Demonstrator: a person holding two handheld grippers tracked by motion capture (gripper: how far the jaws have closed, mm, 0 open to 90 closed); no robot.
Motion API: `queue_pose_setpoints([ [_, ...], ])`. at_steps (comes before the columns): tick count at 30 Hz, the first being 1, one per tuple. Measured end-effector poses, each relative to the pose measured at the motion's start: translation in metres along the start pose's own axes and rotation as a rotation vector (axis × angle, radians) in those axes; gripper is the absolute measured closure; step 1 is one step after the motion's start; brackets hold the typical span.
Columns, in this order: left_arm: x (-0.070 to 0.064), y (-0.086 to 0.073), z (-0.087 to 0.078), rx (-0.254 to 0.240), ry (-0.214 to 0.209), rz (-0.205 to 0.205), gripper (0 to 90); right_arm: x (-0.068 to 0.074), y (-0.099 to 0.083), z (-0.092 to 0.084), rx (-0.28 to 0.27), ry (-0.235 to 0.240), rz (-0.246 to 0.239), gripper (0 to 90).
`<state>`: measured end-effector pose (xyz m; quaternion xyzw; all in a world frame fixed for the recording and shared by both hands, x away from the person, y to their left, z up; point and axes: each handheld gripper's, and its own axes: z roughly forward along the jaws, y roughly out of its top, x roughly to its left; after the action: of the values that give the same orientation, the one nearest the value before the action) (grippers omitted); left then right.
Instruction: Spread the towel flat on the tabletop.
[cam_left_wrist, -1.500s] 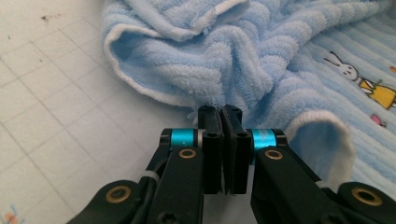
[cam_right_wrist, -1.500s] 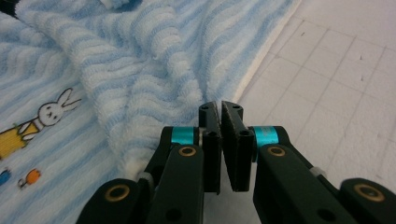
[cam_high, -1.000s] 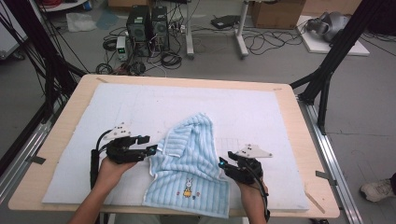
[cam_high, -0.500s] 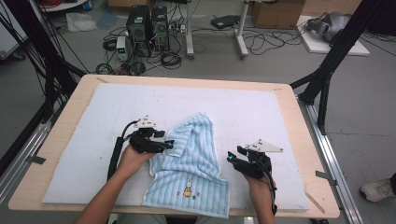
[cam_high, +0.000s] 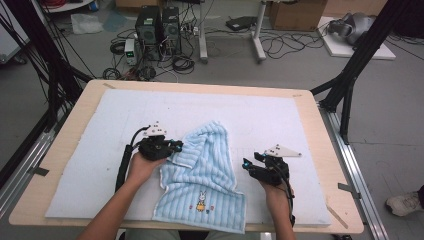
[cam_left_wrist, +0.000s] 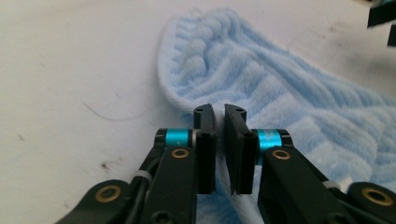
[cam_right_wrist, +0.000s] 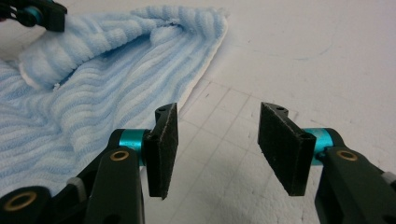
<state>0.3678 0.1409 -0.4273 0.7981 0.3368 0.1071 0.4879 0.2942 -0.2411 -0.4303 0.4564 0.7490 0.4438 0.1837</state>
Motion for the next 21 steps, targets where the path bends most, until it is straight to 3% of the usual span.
queue_pose_setpoints([
  [5, 0.01, 0.013, -0.004, -0.01, 0.004, -0.008, 85.9, 0.002, 0.003, 0.002, -0.003, 0.005, -0.006, 46.9],
  [9, 0.025, 0.021, -0.006, -0.001, 0.032, -0.02, 85.9, 0.002, 0.004, 0.003, 0.002, 0.005, -0.001, 46.9],
  [11, 0.033, 0.02, -0.007, -0.018, 0.044, -0.052, 86.1, 0.002, 0.005, 0.005, 0.004, 0.007, -0.001, 46.9],
  [17, 0.067, 0.021, -0.005, 0.044, 0.122, -0.118, 86.3, 0.003, 0.012, 0.013, 0.019, 0.011, -0.016, 46.9],
  [21, 0.078, 0.024, 0.005, 0.069, 0.164, -0.127, 86.5, 0.005, 0.018, 0.021, 0.031, 0.013, -0.021, 46.9],
])
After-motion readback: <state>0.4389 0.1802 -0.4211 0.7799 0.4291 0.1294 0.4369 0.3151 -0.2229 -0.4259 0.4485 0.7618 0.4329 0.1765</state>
